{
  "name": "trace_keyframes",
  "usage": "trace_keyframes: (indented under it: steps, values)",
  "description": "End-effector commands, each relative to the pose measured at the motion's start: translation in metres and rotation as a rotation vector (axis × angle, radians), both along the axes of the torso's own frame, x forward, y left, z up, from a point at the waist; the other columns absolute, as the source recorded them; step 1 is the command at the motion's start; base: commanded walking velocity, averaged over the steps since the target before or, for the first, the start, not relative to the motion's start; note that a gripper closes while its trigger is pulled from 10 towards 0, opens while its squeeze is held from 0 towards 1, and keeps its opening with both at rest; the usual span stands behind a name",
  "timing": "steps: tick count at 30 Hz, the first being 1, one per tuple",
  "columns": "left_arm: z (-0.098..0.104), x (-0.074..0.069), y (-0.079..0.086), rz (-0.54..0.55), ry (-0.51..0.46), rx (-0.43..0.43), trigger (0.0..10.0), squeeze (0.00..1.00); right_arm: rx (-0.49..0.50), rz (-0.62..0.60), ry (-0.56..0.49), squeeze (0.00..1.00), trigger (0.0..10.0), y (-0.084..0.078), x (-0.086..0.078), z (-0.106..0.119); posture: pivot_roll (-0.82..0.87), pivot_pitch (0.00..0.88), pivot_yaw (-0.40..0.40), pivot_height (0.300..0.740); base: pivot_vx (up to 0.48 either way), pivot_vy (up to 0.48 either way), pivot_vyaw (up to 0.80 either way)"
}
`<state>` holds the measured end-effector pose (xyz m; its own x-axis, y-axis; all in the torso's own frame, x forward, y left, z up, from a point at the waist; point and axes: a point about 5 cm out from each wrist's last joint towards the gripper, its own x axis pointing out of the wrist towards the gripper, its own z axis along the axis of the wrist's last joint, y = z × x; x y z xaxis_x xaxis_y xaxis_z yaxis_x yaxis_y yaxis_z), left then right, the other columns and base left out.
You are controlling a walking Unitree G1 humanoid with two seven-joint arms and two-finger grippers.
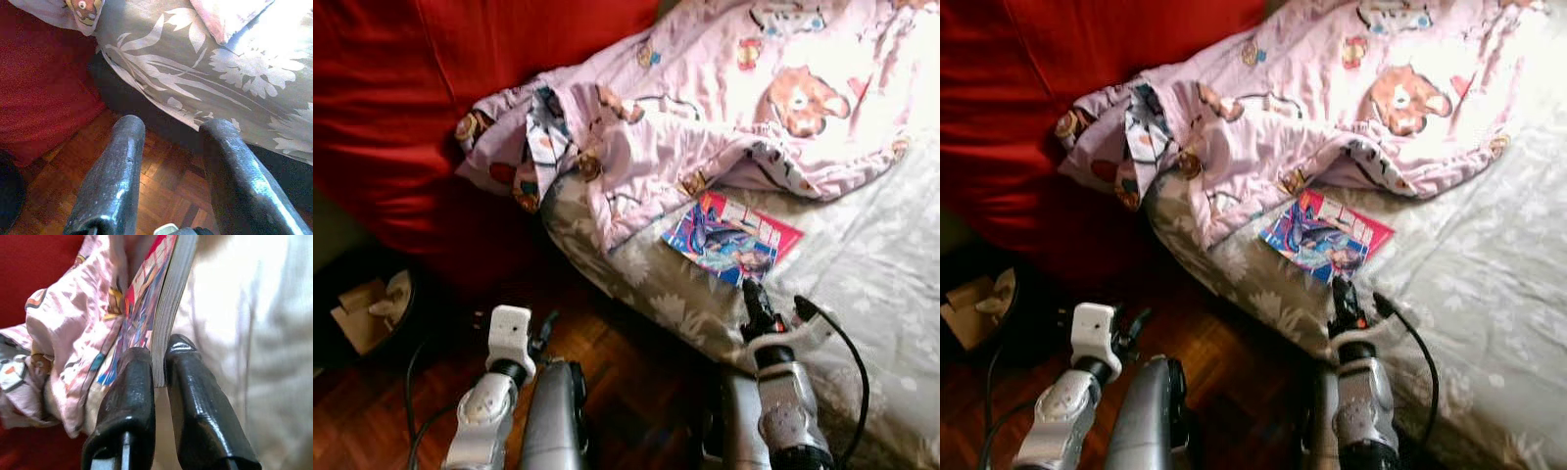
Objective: Clean up the room
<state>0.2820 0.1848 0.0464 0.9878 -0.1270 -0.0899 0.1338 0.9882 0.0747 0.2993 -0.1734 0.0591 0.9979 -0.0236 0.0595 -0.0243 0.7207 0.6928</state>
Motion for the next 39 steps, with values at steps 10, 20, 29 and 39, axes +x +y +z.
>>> trace_keyframes:
  steps: [10,20,29,39]
  values:
    - [-0.006,-0.001,0.002,0.033,0.014,-0.001,10.0,0.0,-0.347,-0.051,-0.11,0.0,10.0,-0.013,-0.012,0.047,0.05,0.257,0.025,0.589,0.0,0.0,0.0]
    - [-0.007,0.001,0.005,0.096,0.004,-0.061,10.0,0.0,-0.469,-0.001,-0.059,0.0,10.0,-0.002,-0.008,0.045,0.06,0.216,-0.005,0.638,0.0,0.0,0.0]
    - [-0.01,0.008,0.012,0.117,0.045,-0.094,10.0,0.0,-0.487,0.051,-0.069,0.0,10.0,0.005,-0.003,0.047,0.05,0.202,0.003,0.693,0.0,0.0,0.0]
    - [-0.03,0.006,0.014,0.131,0.177,-0.142,10.0,0.0,-0.53,0.132,-0.071,0.0,10.0,0.014,-0.005,0.042,0.05,0.16,0.001,0.74,0.0,0.0,0.0]
